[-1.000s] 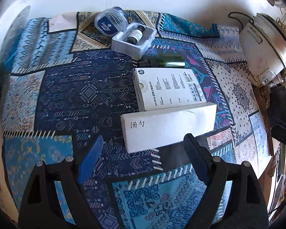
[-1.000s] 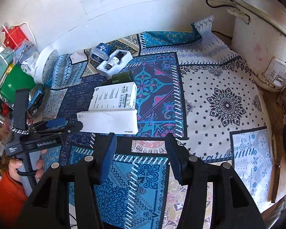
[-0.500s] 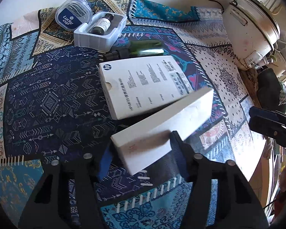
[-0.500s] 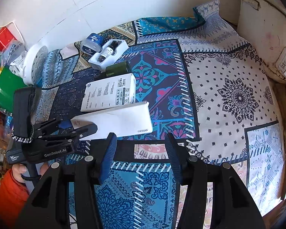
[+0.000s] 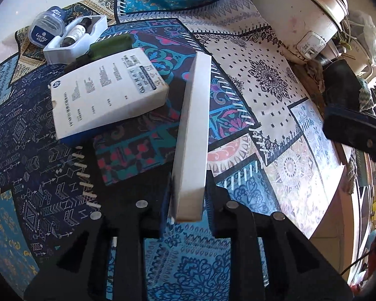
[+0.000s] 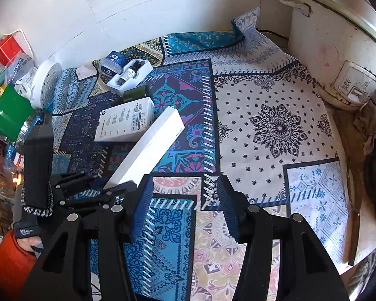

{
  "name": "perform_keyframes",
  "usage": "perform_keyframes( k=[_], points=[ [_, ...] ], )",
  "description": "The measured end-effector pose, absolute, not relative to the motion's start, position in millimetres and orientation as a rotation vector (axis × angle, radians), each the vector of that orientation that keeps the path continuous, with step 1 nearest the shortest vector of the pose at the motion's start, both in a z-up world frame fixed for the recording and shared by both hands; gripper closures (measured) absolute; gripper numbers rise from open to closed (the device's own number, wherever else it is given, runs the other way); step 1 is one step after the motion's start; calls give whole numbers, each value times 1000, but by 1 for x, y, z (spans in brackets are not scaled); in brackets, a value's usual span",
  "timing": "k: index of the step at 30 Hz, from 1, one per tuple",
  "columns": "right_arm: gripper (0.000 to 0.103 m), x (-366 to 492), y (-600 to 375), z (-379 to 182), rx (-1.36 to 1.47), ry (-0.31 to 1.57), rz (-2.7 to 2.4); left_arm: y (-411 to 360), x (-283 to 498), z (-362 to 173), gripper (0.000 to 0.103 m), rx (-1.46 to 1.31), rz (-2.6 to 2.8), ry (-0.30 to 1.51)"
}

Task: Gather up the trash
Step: 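Grasp the long white box with the left tool while the right tool grasps the HP box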

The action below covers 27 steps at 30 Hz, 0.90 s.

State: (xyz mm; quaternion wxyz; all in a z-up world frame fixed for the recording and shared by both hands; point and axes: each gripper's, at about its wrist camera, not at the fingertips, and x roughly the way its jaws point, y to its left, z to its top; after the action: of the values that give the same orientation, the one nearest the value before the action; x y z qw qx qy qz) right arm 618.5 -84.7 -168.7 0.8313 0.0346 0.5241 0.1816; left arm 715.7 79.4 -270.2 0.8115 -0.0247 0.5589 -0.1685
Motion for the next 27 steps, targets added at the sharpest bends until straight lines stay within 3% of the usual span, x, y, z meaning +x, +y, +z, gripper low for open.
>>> perform_keyframes(
  k=[9, 11, 12, 15, 27],
  points=[
    [54, 610, -118, -170, 85, 1119, 356, 42, 757, -278, 72, 49, -260, 1226],
    [54, 610, -119, -170, 85, 1118, 358, 40, 760, -277, 78, 43, -259, 1227],
    [54, 611, -118, -170, 83, 1116, 362, 41, 759, -274, 87, 39, -262, 1220],
    [54, 616, -112, -169, 70, 1114, 378, 45, 750, -262, 87, 18, -275, 1193],
    [54, 674, -29, -181, -49, 1106, 518, 162, 700, -191, 87, -147, -82, 1015]
  ],
)
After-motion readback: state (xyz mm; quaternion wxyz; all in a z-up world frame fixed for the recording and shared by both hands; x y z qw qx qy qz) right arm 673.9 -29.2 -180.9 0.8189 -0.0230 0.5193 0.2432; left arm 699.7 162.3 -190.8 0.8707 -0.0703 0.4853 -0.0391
